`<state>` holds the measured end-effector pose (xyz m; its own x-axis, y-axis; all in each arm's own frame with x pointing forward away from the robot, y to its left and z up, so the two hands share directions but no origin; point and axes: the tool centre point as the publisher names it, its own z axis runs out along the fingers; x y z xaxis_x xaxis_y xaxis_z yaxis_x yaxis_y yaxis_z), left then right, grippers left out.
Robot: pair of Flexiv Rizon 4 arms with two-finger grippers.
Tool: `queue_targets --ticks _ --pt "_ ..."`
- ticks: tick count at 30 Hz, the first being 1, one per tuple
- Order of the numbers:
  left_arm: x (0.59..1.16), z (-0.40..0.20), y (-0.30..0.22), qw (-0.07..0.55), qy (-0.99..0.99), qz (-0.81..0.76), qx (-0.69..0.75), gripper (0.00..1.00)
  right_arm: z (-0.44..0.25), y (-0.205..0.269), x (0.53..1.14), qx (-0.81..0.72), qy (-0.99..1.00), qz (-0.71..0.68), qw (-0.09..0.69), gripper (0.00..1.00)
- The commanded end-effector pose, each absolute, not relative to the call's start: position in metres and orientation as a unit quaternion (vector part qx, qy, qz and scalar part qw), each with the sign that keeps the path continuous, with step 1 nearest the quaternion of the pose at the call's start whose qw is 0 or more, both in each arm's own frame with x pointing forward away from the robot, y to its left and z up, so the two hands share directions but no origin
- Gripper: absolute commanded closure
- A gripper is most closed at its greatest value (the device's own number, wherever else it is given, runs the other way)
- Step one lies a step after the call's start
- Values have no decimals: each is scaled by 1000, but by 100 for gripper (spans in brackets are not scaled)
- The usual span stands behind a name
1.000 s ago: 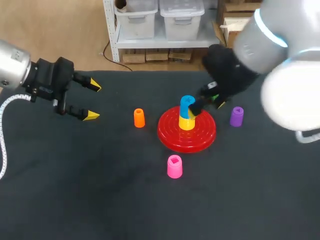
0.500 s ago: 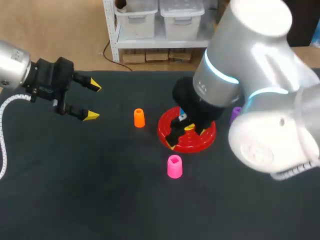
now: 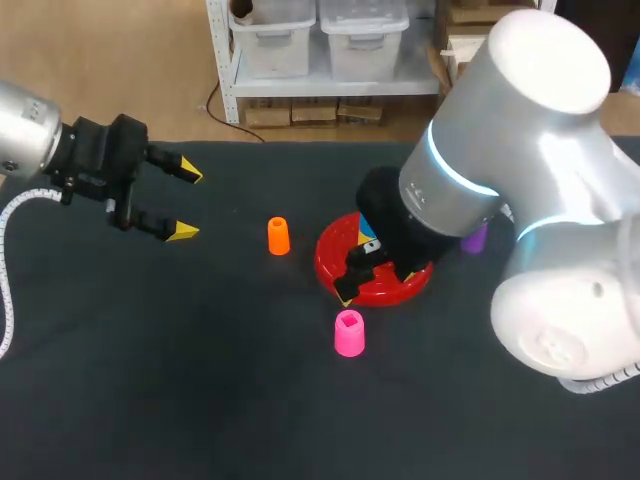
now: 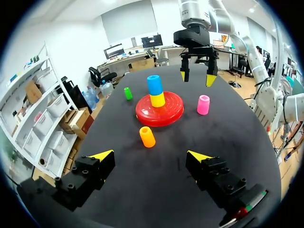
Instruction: Pick up and stack the cylinders on the red base in this order: pink,purple,orange,green
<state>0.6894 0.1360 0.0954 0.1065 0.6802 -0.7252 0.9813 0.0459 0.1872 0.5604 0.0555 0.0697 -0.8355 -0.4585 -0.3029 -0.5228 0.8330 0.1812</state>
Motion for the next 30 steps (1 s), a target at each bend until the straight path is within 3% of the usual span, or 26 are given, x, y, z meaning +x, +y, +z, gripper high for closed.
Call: queue_targets --ticks 1,19,30 --pt "688 95 136 352 632 -214 656 0 67 57 562 -268 949 120 117 0" --pt "688 95 136 352 632 -214 656 0 38 96 538 -303 950 19 70 0" --pt "688 95 136 352 632 -214 656 0 39 85 539 -269 959 14 83 0"
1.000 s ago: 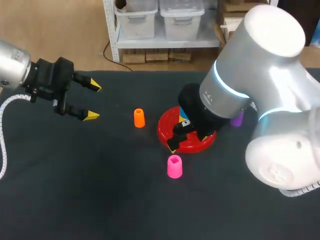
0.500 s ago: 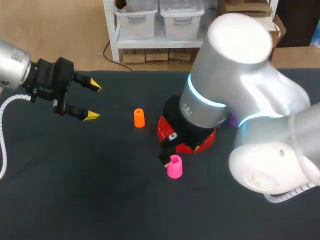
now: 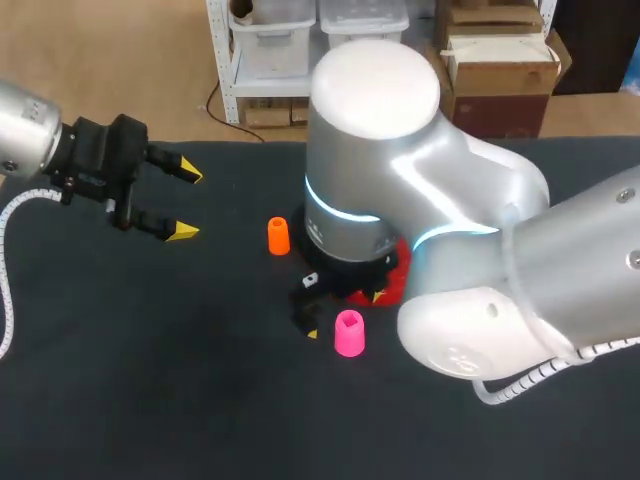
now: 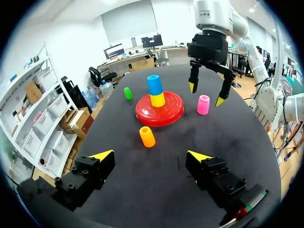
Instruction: Pick up and stack the cylinders on the red base in this order: pink,purple,orange,green
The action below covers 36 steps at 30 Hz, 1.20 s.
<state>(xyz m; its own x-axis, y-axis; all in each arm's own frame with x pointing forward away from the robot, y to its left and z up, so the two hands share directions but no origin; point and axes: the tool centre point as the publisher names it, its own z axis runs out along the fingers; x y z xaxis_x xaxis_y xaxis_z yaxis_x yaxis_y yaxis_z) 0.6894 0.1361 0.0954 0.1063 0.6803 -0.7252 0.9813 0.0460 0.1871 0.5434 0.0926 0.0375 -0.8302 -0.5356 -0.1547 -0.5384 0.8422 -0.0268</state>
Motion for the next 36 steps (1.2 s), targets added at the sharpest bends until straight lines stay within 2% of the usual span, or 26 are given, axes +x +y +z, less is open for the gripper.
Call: queue_targets --ticks 1,10,14,16,19,22,26,28,30,31,32,36 --pt "688 95 136 352 632 -214 656 0 39 83 538 -268 960 12 82 0" --pt "688 95 136 352 632 -214 656 0 36 82 535 -282 958 16 51 0" --pt "688 95 136 352 632 -214 656 0 32 85 533 -285 957 20 45 27" --pt "688 95 136 352 632 -214 656 0 30 86 533 -286 957 20 44 36" --pt "688 95 136 352 632 -214 656 0 29 87 535 -292 956 16 41 33" --pt "688 95 136 352 632 -214 656 0 29 87 536 -291 956 12 41 24" --pt "688 95 136 352 632 -214 656 0 28 85 537 -291 956 9 38 27" --pt "688 95 136 352 632 -214 656 0 28 85 537 -292 956 9 38 52" --pt "688 95 136 352 632 -214 656 0 28 86 537 -294 955 8 34 70" --pt "688 95 136 352 632 -214 656 0 27 86 537 -294 955 8 34 93" --pt "688 95 136 352 632 -214 656 0 28 86 536 -294 955 5 29 100" --pt "688 95 136 352 632 -214 656 0 32 85 532 -294 955 2 25 100"
